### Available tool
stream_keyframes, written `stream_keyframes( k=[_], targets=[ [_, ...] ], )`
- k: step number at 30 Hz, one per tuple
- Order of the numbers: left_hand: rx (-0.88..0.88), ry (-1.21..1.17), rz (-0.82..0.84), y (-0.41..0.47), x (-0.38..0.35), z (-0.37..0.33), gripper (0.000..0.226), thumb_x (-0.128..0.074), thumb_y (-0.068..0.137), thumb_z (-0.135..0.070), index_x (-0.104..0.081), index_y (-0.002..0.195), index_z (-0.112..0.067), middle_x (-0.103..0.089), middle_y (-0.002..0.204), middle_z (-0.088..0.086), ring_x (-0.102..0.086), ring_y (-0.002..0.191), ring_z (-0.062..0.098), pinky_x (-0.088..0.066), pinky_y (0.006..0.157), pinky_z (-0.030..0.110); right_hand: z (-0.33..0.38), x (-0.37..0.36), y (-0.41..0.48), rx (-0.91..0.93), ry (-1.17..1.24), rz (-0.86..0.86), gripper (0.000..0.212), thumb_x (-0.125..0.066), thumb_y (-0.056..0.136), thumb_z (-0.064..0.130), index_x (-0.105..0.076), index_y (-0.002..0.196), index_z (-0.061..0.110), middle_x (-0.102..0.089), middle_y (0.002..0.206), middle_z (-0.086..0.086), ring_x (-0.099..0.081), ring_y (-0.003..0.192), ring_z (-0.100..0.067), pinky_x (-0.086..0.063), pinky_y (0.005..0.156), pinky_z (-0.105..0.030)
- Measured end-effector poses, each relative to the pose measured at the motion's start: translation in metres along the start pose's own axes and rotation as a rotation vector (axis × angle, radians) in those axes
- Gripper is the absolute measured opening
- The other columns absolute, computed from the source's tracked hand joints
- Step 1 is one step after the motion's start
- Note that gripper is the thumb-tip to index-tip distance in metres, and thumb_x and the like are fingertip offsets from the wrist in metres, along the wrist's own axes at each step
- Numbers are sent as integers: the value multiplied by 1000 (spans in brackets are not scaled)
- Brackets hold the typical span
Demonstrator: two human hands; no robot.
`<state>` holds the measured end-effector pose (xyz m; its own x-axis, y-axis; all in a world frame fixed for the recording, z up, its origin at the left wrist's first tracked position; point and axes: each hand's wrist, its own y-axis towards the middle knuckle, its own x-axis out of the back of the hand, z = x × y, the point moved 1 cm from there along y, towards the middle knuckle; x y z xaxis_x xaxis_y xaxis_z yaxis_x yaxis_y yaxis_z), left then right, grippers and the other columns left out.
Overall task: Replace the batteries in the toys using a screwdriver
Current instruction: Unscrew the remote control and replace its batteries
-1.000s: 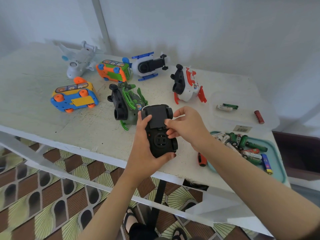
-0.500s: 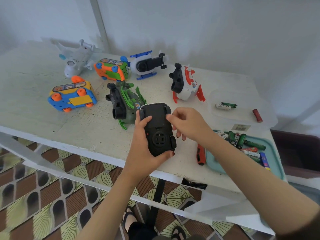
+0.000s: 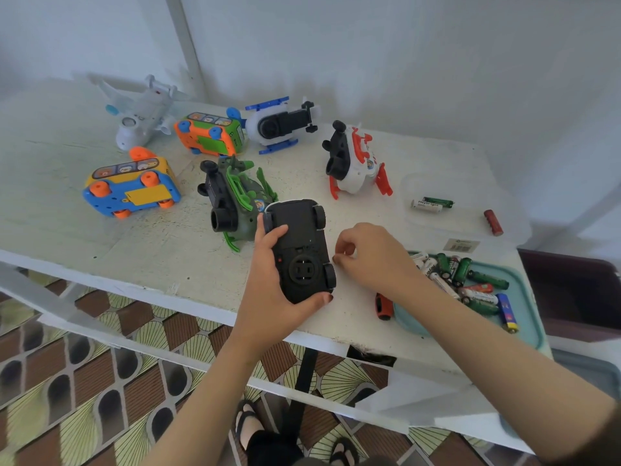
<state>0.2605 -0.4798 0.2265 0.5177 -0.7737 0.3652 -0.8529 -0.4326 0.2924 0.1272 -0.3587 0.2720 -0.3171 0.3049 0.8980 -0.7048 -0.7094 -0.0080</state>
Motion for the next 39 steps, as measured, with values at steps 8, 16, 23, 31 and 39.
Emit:
stream_keyframes(
  k=[8,16,23,31,39],
  targets=[
    [4,-6,-4,-1,0,-1,98,-85,59,-39,-29,140,-35,-12,160,3,-38,137,6,-47,105,33,3,-4,3,-15,60,-21,9,-62,84,21,-66,85,14,-60,85,2,-55,82,-14,-45,70,-25],
    [10,-20,-5,-1,0,-1,98,-86,60,-38,-30,140,-33,-17,158,4,-40,136,11,-47,105,42,10,9,-2,-50,793,-203,10,-65,82,3,-68,73,5,-59,67,-9,-45,59,-9,-40,56,-15],
    [9,-25,-7,0,0,2,97,-86,61,-38,-30,141,-33,-21,157,8,-41,137,16,-47,103,44,19,5,0,167,716,-111,12,-67,83,2,-73,77,11,-39,51,8,-34,51,-4,-34,55,-18],
    [17,-26,-9,0,-1,2,97,-87,63,-29,-30,141,-31,-19,157,8,-41,137,12,-47,104,42,18,0,6,258,587,-138,15,-67,82,1,-72,78,14,-42,55,7,-41,55,-5,-35,58,-12],
    [9,-15,-17,1,-1,2,97,-86,62,-37,-30,141,-31,-19,158,9,-38,139,16,-46,105,44,20,3,8,318,509,-114,12,-68,81,0,-73,79,11,-46,62,9,-47,59,1,-36,61,-9]
  ],
)
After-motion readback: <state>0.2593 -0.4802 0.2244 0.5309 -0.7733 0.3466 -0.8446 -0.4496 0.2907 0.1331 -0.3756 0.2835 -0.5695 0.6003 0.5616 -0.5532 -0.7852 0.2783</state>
